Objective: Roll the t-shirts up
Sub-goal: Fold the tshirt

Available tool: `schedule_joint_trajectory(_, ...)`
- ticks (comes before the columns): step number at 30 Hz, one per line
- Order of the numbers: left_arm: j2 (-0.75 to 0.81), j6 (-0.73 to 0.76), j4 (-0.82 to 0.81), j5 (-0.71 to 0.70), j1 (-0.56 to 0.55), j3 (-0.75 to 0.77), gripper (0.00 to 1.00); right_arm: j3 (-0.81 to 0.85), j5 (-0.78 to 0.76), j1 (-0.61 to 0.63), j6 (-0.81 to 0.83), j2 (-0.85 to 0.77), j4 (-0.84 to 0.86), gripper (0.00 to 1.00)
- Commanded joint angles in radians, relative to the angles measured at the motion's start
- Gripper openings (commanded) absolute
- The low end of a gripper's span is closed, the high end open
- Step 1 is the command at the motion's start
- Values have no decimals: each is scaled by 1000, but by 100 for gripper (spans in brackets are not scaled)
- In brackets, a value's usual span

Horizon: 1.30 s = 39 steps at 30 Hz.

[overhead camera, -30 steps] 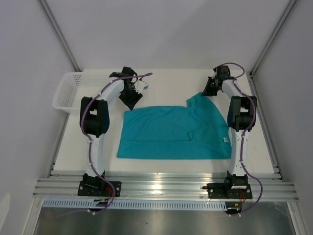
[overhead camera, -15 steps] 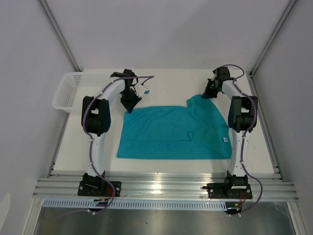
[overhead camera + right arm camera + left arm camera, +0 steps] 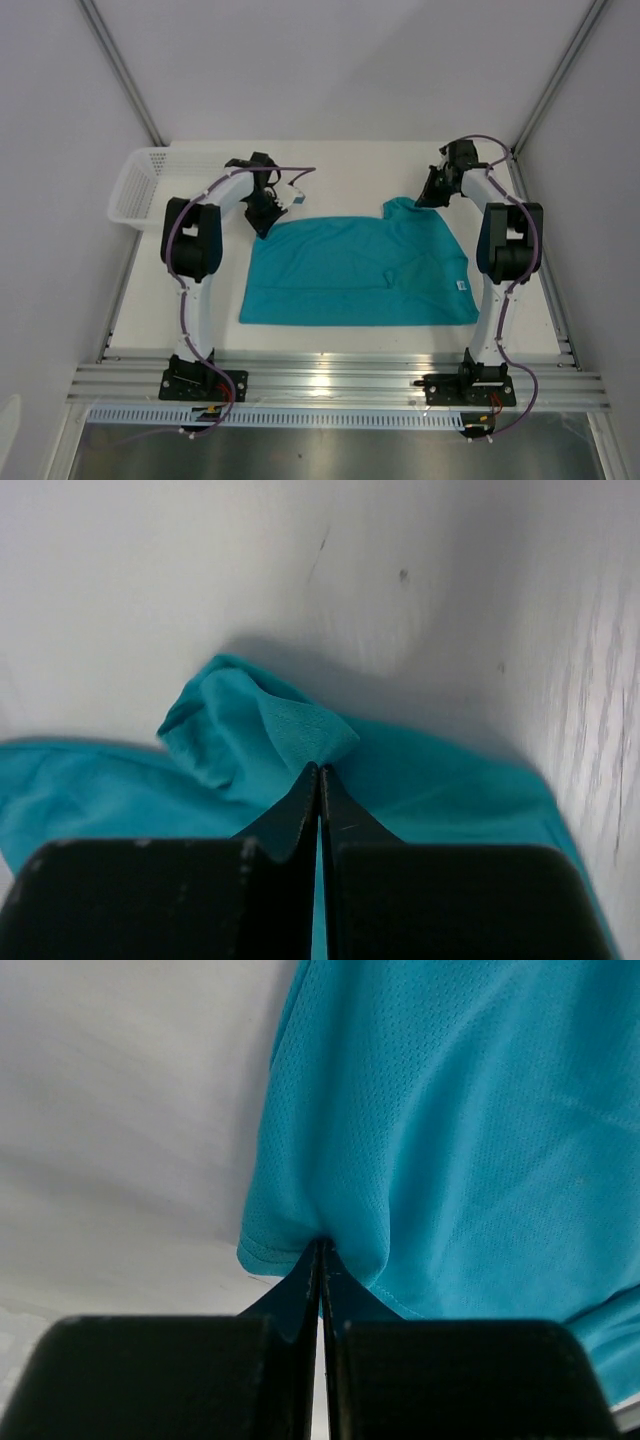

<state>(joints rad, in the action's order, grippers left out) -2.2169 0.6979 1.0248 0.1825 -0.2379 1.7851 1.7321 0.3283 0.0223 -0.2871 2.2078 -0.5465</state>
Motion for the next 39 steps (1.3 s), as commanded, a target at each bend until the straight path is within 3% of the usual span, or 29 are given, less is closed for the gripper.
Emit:
schedule_joint_trajectory(1, 134, 49, -75, 21, 6, -59, 0, -72, 23, 5, 2, -157, 42, 0)
schedule_joint_trajectory(5, 163, 54, -91, 23, 6, -89, 1, -183, 23, 7, -3, -258, 94, 0)
schedule_joint_trajectory(15, 192, 40, -104, 2, 8, -87, 1, -258, 23, 7, 16, -350, 69, 0)
schedule_joint_trajectory(16, 171, 31, -114, -15, 8, -82, 2, -264, 26, 5, 17, -355, 71, 0)
schedule_joint_trajectory(17, 149, 20, -112, -59, 8, -49, 19, -273, 28, 5, 14, -358, 85, 0)
schedule_joint_trajectory(20, 33, -46, -28, -95, 8, 97, 37, -293, 46, 8, -15, -350, 108, 0)
schedule_joint_trajectory(21, 4, -58, 1, -94, 6, 182, 39, -293, 55, 10, -20, -347, 111, 0)
schedule_joint_trajectory(25, -61, -84, 41, -110, 5, 195, 45, -305, 48, 22, -23, -356, 118, 0)
schedule_joint_trajectory(29, -122, -26, 105, -110, 6, 244, 47, -305, 37, 28, -24, -361, 109, 0)
schedule_joint_trajectory(33, -159, 47, 291, -10, 9, 315, 49, -309, 11, 31, -6, -375, 85, 0)
schedule_joint_trajectory(36, -148, 104, 294, -3, 8, 287, 55, -315, -5, 31, 0, -384, 72, 0)
schedule_joint_trajectory(39, -196, 110, 313, -41, 9, 321, 54, -316, -9, 31, -3, -385, 69, 0)
